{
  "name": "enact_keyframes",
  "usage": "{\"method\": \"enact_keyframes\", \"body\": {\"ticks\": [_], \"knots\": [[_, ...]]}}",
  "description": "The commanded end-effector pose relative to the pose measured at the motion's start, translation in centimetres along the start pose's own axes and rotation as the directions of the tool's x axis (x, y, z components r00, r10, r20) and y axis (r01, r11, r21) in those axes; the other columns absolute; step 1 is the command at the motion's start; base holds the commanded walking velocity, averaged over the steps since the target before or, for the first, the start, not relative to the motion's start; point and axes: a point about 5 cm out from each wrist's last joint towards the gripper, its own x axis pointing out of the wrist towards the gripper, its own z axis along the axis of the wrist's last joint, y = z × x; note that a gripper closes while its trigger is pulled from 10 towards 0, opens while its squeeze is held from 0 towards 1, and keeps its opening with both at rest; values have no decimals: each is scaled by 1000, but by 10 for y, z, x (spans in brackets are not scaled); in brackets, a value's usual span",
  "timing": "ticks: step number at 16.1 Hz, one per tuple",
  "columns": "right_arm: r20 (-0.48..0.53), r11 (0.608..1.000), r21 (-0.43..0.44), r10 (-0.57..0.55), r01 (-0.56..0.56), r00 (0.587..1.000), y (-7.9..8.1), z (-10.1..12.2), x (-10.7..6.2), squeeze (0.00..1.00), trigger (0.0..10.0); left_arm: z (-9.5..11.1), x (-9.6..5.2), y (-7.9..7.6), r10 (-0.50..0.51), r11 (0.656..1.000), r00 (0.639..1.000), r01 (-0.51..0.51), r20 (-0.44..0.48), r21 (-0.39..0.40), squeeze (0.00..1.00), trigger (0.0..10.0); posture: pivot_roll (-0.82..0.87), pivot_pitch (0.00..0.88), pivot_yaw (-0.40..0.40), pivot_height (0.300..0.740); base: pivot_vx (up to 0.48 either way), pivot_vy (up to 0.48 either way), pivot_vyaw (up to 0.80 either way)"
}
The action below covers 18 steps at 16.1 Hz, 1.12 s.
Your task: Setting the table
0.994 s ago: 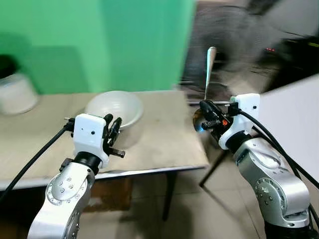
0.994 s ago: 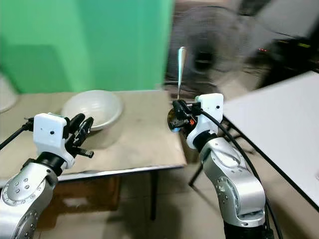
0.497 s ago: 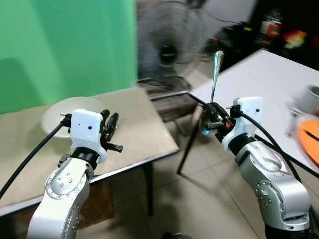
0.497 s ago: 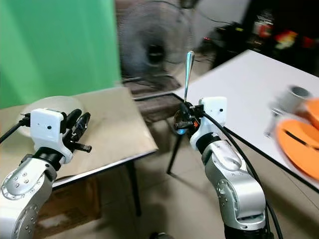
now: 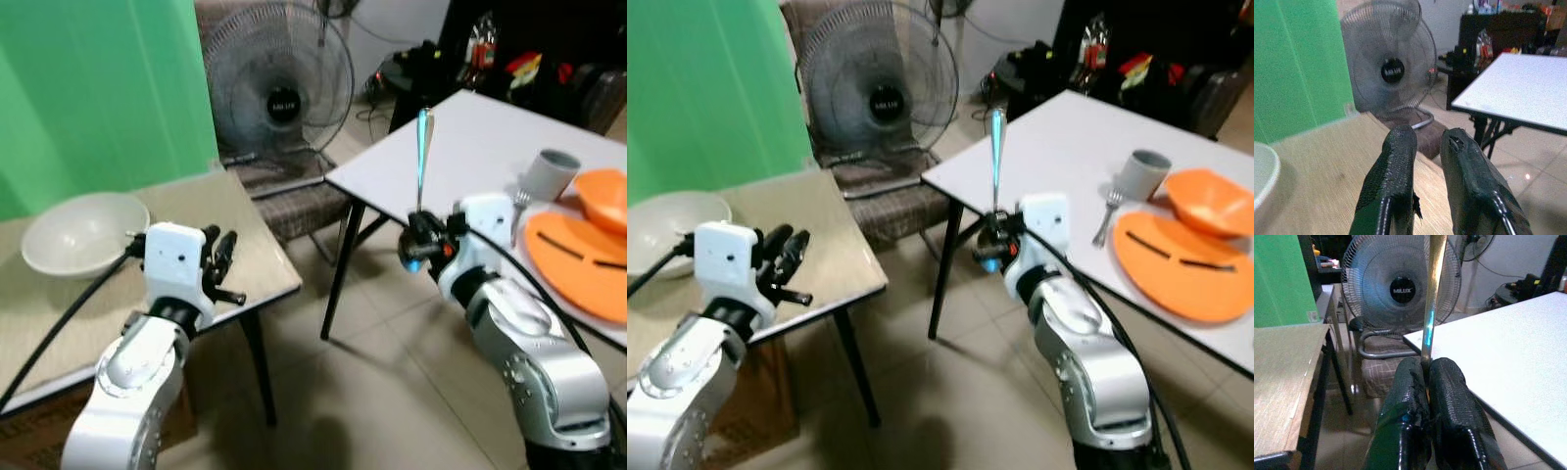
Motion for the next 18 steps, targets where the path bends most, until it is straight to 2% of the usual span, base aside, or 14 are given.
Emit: {"method": "enact_keyframes", "body": {"ticks": [1,7,12,18], "knots": [[6,1000,-3,27,-27,1000,6,3,1,0,10000,2,0,3,15,1000,1000,-15,10,11,0,10000,-9,0,-43,740,0,0,-769],[-42,999,22,-44,45,998,-6,-4,-2,0,10000,0,0,3,28,1000,1000,-28,6,-6,0,10000,-26,0,-39,740,0,0,-771],[-99,997,51,-49,54,994,-7,-8,-7,0,10000,-1,-1,0,20,999,1000,-20,7,-29,0,10000,-29,0,-38,740,0,0,-772],[-112,996,11,-86,88,990,-12,-8,-5,0,10000,0,-1,-2,1,1000,1000,-1,28,-19,0,10000,-23,0,-44,740,0,0,-761]]}}
